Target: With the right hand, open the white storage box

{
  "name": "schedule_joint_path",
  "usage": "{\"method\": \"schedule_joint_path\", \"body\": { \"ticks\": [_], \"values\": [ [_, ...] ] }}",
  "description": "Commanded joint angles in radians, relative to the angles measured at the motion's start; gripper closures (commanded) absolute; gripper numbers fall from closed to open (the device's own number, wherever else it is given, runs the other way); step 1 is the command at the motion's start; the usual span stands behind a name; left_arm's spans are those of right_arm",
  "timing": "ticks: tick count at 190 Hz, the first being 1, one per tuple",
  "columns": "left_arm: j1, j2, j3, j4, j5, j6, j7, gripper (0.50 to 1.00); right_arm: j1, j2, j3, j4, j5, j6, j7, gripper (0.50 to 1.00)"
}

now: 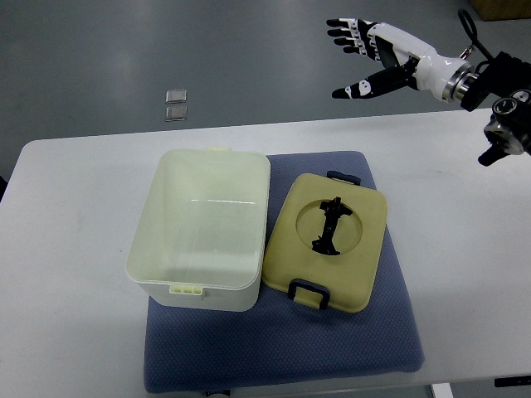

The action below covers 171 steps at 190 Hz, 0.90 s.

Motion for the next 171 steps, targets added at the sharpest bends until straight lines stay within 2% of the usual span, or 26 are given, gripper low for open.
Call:
{"method": "schedule_joint_path", "body": {
  "ticks": [1,14,41,81,116,171],
  "values": [
    [0.0,0.0,-0.003,0.002,0.0,0.0,0.0,0.5,-0.023,0.067,0.042,-0.075,0.412,-0.011,-0.111,0.572],
    [0.0,0.0,-0.003,0.0,0.0,0.0,-0.001,0.5,-0.026,0.11,0.048,-0.132,0.614,-0.037,-0.131,0.57],
    [0.0,0.0,-0.003,-0.004,0.0,0.0,0.0,0.5,-0.051,0.187,0.08,-0.214,0.78,-0.081,-0.109,0.57],
    [0.0,0.0,-0.002,-0.004,0.0,0.0,0.0,0.5,-0.101,0.311,0.286,-0.296,0.78,-0.078,0.004,0.57],
    [0.0,0.0,-0.003,-0.001,0.0,0.0,0.0,0.5,-0.135,0.365,0.321,-0.337,0.78,-0.07,0.096,0.57],
    [0.0,0.0,-0.002,-0.003,0.0,0.0,0.0,0.5,-0.178,0.386,0.321,-0.337,0.774,-0.064,0.124,0.57]
  ]
}}
